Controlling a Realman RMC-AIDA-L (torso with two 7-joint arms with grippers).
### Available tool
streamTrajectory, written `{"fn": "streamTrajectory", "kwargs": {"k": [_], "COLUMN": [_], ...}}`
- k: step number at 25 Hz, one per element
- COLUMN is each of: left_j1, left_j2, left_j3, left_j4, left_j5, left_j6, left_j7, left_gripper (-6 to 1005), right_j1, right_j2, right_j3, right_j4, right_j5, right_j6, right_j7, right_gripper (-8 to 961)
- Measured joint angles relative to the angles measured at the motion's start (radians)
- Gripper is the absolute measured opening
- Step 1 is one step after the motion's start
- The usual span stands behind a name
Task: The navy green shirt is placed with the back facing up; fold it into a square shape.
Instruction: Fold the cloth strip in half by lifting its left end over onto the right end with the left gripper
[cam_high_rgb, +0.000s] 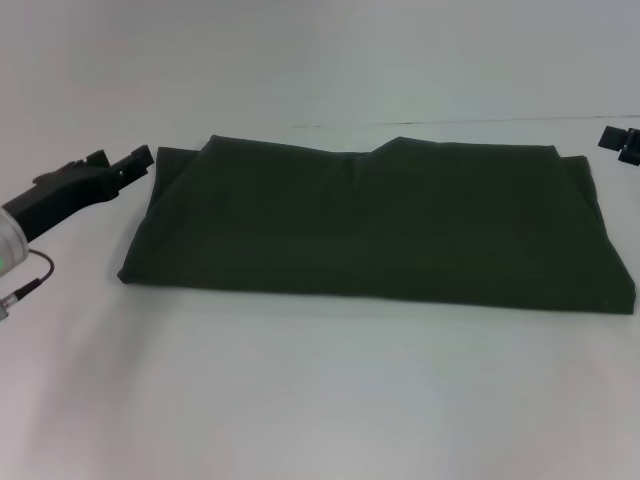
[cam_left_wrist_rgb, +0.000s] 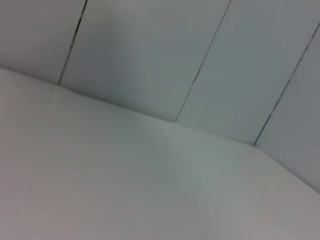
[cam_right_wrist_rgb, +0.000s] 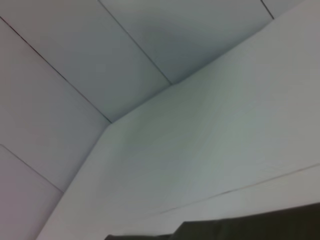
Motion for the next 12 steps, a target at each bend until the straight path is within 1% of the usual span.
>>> {"fn": "streamTrajectory", "kwargs": {"k": [5,12], "left_j1": [0.021,0.044], "left_j2": [0.0,-0.002], "left_j3": [0.001,0.001], "left_j4": [0.006,0.013], "left_j5": [0.033,0.104], "left_j6": [0.004,0.003], "left_j7": [-0.032,-0.066], "left_gripper": [751,751], "right_j1": [-0.002,0.001], "right_j2": [0.013,0.019], "right_j3": [-0.018,-0.033], "right_j4": [0.004,0.009], "right_j5": [0.0,-0.001], "right_j6": [0.026,0.049], "right_j7": [0.002,0.003], "right_gripper": [643,643]}}
